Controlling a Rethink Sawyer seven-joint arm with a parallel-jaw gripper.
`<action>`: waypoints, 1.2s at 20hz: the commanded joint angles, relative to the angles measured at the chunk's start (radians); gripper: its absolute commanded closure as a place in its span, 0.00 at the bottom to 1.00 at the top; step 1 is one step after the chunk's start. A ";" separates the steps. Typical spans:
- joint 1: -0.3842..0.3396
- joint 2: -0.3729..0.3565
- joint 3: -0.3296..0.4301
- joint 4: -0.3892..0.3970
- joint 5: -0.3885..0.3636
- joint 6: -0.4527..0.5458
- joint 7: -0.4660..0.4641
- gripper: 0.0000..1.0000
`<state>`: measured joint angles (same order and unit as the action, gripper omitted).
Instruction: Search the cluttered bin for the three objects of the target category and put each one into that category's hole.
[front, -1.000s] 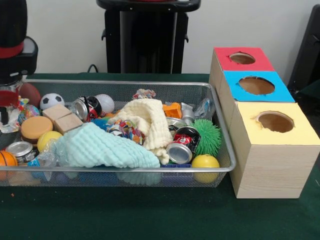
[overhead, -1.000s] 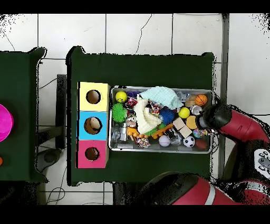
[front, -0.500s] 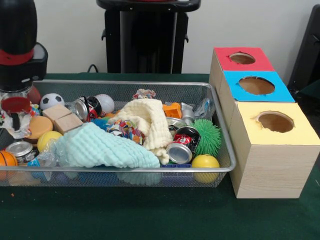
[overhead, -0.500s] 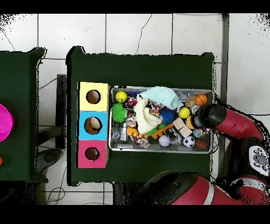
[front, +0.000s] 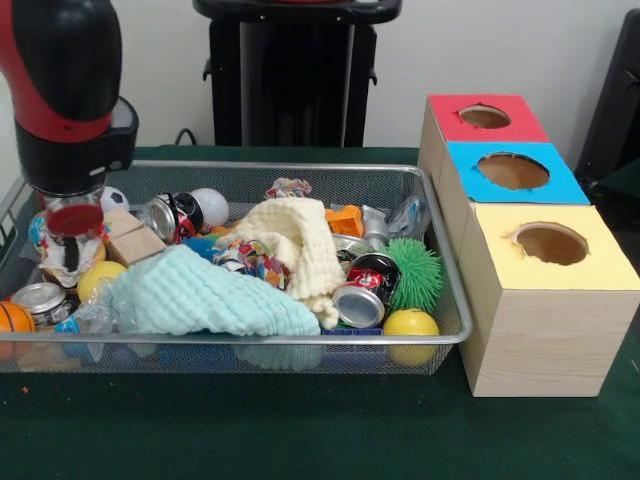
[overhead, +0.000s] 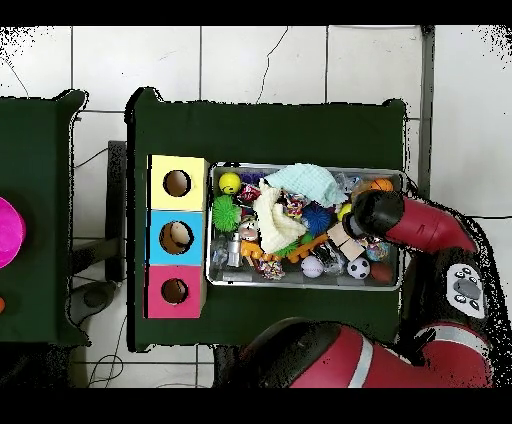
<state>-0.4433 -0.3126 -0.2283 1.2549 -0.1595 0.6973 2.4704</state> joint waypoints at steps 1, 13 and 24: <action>0.042 0.028 0.068 0.078 -0.037 -0.049 0.003 0.00; 0.023 0.027 0.078 0.073 -0.060 -0.079 -0.068 1.00; 0.011 -0.117 0.072 0.081 -0.045 0.155 -0.186 1.00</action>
<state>-0.4152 -0.3392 -0.2318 1.2649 -0.1659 0.6898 2.4704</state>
